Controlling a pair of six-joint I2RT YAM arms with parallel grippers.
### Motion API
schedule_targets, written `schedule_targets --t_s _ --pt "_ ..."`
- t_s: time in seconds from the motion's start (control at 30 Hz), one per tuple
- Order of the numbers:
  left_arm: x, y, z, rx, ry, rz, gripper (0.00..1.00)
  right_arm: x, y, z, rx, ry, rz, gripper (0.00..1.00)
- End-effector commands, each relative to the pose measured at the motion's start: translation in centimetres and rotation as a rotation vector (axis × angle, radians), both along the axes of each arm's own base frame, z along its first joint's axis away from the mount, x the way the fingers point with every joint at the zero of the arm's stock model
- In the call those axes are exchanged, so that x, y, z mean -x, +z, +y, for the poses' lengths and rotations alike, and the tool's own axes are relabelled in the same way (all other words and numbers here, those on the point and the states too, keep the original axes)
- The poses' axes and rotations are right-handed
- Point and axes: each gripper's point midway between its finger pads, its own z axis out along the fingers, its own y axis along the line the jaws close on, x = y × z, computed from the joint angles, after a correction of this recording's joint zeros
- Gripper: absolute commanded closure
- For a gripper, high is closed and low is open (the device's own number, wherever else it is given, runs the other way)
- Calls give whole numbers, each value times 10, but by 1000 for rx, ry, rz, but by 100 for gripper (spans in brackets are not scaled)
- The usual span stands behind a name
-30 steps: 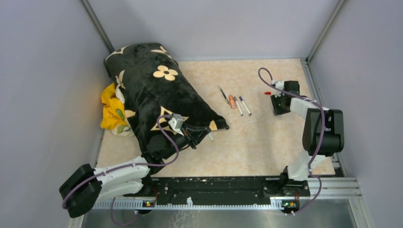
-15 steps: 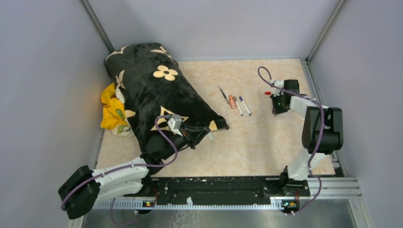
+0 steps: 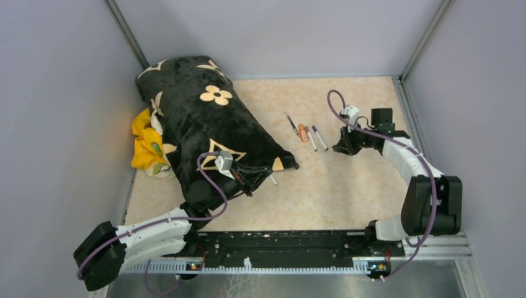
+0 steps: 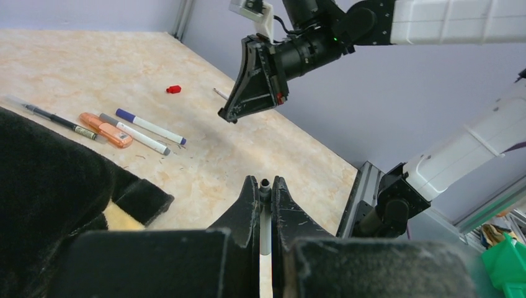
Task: Insert the pens into the pen caps
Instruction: Pick up the pen cap from the center of the board, then place the pen cap at the center of the board.
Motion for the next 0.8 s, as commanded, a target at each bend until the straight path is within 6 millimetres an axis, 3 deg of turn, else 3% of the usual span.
schedule_targets --t_s 0.0,0.17,0.37,0.63,0.77 --pt "0 -4 3 -1 7 16 100 56 15 63 -143 322 -60 100" --pt "-3 -3 8 -1 37 22 100 83 6 91 -162 435 -93 100" --pt "-9 -5 20 -27 108 22 100 144 -34 121 4 910 -186 100" --pt "-12 -11 35 -68 170 24 100 171 -68 130 270 1385 -308 100" --pt "-12 -14 40 -70 189 30 100 171 -72 143 334 1460 -346 100"
